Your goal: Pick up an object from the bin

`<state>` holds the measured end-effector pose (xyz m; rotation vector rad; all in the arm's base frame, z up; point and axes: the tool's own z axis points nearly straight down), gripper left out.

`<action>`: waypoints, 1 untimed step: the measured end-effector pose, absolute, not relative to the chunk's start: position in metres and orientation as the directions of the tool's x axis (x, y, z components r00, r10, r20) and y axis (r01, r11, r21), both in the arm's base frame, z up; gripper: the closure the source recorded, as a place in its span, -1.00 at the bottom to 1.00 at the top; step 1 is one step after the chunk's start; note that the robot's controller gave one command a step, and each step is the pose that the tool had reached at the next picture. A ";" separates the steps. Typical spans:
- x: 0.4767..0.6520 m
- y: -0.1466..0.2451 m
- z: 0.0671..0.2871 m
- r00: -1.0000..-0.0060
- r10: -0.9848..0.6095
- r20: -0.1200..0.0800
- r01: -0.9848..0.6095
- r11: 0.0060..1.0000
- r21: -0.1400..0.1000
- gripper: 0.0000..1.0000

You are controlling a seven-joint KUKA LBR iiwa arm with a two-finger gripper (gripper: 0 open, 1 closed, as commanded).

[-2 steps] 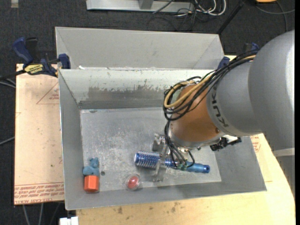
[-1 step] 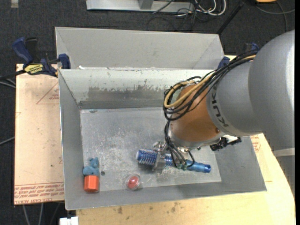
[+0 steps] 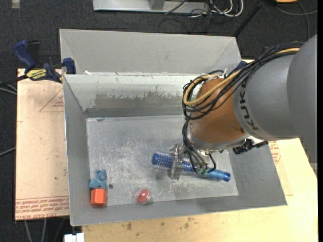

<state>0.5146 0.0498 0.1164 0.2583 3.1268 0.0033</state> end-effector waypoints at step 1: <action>0.515 0.050 0.169 -0.987 0.162 -0.005 0.162 0.987 0.003 1.00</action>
Offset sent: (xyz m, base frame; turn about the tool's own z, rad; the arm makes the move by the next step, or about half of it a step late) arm -0.0001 -0.0001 0.0507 0.0000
